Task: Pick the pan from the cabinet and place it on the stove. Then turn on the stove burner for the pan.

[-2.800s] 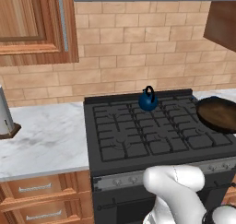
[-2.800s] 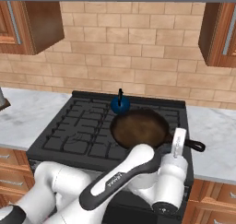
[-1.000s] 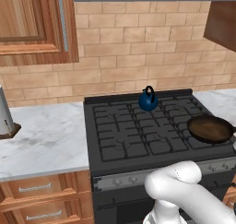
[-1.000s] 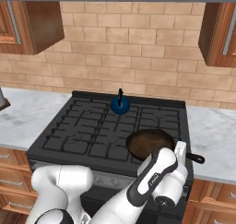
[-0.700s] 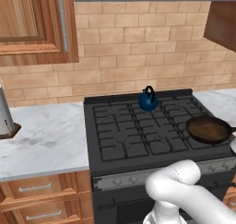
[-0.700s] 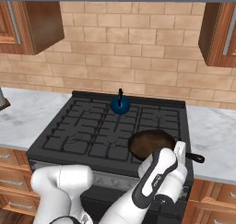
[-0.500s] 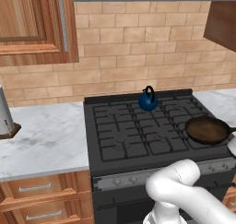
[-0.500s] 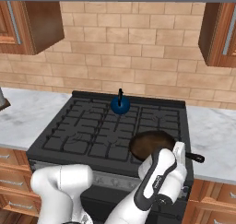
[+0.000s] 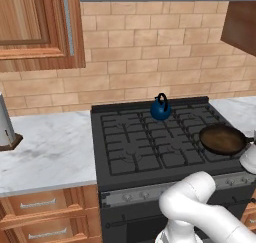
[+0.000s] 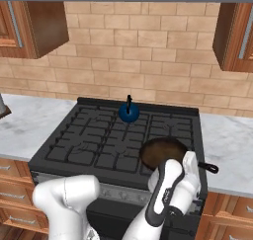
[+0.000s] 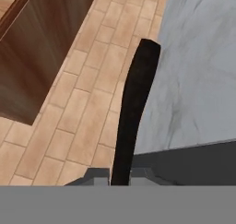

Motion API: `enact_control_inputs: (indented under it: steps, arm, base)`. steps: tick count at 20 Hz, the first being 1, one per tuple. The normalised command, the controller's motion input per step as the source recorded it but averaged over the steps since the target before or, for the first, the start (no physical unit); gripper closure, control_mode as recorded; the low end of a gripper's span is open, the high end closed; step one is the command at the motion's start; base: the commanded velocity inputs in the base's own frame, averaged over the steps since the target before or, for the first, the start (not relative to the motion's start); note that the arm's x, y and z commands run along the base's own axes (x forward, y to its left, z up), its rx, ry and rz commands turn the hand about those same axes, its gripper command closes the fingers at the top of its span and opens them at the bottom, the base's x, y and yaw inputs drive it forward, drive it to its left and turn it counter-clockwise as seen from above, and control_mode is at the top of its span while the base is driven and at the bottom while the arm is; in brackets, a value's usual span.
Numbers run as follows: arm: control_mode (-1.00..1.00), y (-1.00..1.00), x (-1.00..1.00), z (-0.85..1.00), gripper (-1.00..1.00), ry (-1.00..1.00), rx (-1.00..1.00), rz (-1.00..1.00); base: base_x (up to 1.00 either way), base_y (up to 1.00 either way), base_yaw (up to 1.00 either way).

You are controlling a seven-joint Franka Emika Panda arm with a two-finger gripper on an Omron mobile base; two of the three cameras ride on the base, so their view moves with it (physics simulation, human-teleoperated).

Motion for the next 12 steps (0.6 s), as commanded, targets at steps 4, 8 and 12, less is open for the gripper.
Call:
enact_control_inputs:
  steps: [4, 8, 12]
  arm:
    - [-1.00, -0.18, 0.13, 0.00, 1.00, 0.00, -0.06, -0.03]
    - [-1.00, -0.01, 0.00, -0.01, 1.00, 0.01, 0.00, 0.00]
    - [-1.00, 0.00, 0.06, -0.05, -1.00, 0.08, -0.01, 0.00]
  base:
    - [0.00, 0.00, 0.00]
    - [0.00, 0.00, 0.00]
    - [0.00, 0.00, 0.00]
